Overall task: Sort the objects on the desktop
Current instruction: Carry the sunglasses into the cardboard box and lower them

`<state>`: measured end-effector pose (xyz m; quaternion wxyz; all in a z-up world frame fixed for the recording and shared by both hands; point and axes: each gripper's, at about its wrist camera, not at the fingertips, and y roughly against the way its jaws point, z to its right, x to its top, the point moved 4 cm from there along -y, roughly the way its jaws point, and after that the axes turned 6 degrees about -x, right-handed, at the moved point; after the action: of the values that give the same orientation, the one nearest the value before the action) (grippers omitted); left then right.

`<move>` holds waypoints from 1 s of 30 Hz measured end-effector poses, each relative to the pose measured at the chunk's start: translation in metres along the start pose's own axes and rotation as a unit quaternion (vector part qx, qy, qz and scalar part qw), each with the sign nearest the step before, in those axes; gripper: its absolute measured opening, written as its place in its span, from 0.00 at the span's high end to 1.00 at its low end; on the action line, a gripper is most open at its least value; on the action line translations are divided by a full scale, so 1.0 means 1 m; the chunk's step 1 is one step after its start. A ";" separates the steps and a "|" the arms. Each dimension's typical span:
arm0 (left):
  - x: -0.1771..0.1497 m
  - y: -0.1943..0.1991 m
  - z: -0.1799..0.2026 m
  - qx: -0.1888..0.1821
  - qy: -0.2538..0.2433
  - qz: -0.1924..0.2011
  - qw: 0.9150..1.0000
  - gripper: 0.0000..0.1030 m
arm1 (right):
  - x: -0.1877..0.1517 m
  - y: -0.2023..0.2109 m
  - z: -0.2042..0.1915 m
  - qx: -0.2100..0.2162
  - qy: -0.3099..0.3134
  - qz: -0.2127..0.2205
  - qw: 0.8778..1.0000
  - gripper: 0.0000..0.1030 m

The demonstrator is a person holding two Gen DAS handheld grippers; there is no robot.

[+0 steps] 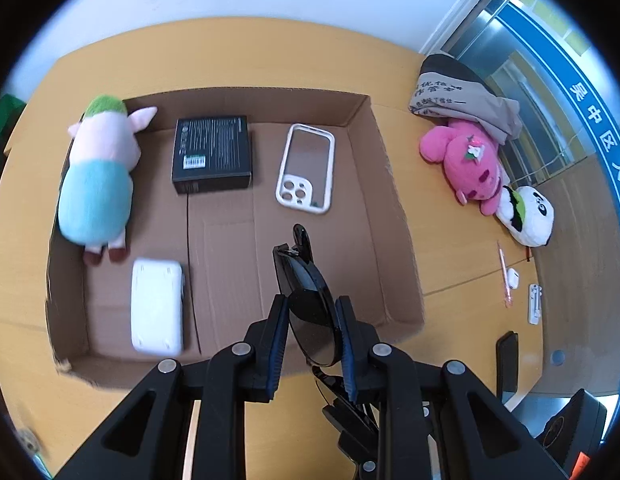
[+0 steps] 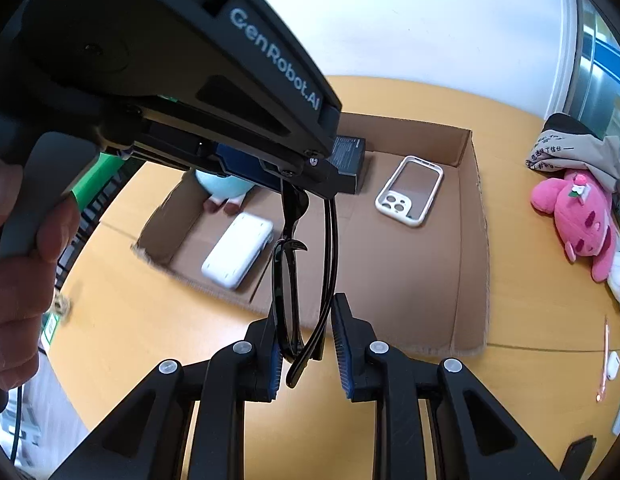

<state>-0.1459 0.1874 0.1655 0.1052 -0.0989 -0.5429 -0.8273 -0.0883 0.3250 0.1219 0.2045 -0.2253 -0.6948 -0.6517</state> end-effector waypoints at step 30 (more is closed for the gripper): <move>0.032 -0.187 -0.010 -0.057 -0.008 -0.170 0.984 0.80 | -0.026 -0.130 0.080 -0.040 -0.110 -0.175 0.978 0.77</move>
<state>-0.2299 0.2485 0.0069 -0.0474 -0.0176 -0.5050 -0.8617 -0.1416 0.3968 -0.0039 0.0006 -0.1789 -0.7154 -0.6754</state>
